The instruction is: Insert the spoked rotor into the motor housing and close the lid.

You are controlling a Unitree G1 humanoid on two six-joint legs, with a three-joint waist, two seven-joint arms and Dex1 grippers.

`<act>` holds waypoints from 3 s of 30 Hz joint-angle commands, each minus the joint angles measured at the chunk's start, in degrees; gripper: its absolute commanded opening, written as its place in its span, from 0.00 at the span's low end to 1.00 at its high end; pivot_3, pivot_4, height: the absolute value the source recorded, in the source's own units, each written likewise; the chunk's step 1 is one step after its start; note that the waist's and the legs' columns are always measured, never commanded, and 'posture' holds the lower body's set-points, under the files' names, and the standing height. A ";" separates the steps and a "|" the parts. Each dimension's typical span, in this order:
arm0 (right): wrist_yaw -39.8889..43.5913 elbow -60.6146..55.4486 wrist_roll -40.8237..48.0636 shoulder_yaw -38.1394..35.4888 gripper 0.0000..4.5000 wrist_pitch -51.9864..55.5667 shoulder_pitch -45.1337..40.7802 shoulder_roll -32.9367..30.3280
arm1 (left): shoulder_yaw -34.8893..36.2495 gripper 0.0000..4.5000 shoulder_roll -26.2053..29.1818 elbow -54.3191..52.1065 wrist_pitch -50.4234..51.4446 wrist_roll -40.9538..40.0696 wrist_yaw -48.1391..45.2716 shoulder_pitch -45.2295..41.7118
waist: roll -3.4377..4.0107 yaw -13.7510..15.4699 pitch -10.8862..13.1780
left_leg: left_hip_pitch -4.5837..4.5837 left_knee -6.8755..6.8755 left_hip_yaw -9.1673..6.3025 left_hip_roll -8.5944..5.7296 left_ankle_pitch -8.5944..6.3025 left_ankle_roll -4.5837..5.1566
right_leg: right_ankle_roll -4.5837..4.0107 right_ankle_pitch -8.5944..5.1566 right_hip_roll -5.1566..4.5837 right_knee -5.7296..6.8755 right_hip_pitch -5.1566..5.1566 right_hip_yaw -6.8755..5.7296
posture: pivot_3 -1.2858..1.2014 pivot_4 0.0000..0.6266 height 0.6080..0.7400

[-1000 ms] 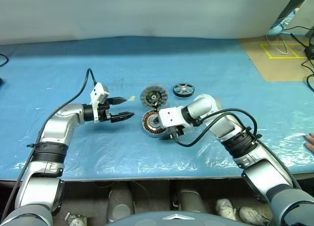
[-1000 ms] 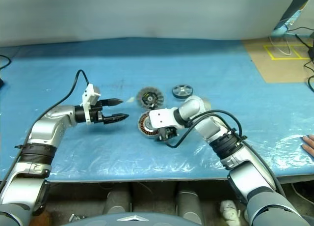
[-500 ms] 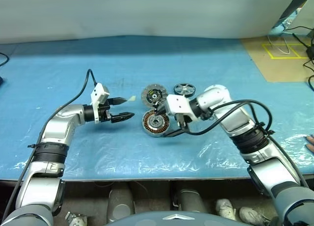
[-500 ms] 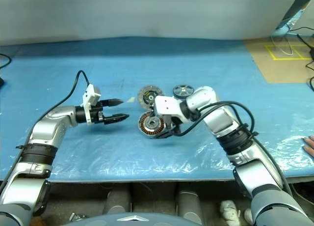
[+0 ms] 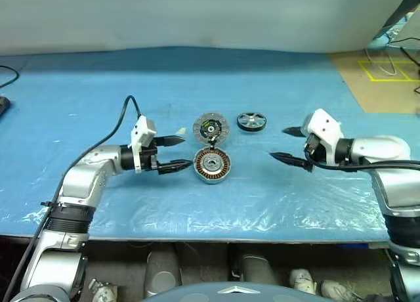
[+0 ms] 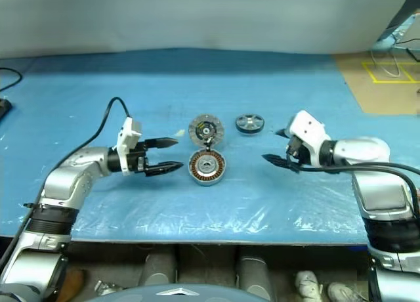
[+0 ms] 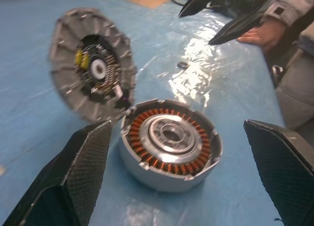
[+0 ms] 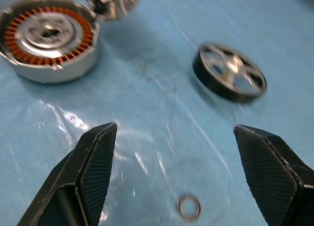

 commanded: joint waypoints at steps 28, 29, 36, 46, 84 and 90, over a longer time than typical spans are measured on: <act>-21.34 14.33 -1.82 3.51 0.86 -8.14 8.66 8.74 | -7.10 1.00 -2.24 3.96 -4.51 3.36 -4.34 -8.08 | 0.21 -0.74 -0.10 | 0.23 0.06 -0.01 -0.14 0.00 0.01 | 0.07 0.02 -0.07 -0.07 0.28 0.09 | 0.52 0.24 1.00; -21.66 14.92 -2.11 3.79 0.81 -8.64 8.53 8.70 | -7.07 1.00 -2.19 3.95 -4.47 3.32 -4.36 -8.10 | 0.20 -0.81 -0.10 | 0.26 0.07 -0.01 -0.14 0.00 0.01 | 0.07 0.02 -0.07 -0.08 0.32 0.09 | 0.52 0.24 1.00; -23.00 17.40 -2.00 4.80 0.32 -10.55 8.08 8.67 | -7.42 1.00 -1.66 3.35 -4.16 3.37 -4.60 -7.82 | 0.20 -1.03 -0.10 | 0.56 0.08 -0.01 -0.16 0.00 0.02 | 0.09 0.01 -0.11 -0.09 0.63 0.09 | 0.52 0.24 1.00; -23.62 18.42 -1.86 5.59 0.14 -10.53 7.78 8.21 | -7.41 1.00 -1.58 5.06 -5.33 4.03 -5.09 -8.73 | 0.19 -1.07 -0.11 | 0.95 -0.16 0.00 -0.16 -0.01 0.02 | 0.10 0.01 -0.11 -0.54 1.12 0.03 | 0.52 0.24 1.00; -1.81 13.15 5.94 29.32 0.14 -4.37 -18.68 14.71 | -2.79 1.00 5.61 -4.73 -9.10 5.18 -2.27 3.23 | 0.32 -1.15 -0.03 | 0.03 -0.26 -0.04 -0.12 0.01 -0.01 | 0.34 0.07 -0.08 -0.31 0.22 -0.15 | 0.52 0.24 1.00; 0.04 11.12 7.34 27.83 0.14 -3.31 -17.52 14.01 | -3.38 1.00 4.94 -4.77 -9.99 4.77 -2.16 3.94 | 0.33 -1.20 -0.03 | 0.11 -0.05 -0.04 -0.06 0.00 -0.01 | 0.20 -0.02 -0.07 -0.06 0.22 -0.10 | 0.52 0.24 1.00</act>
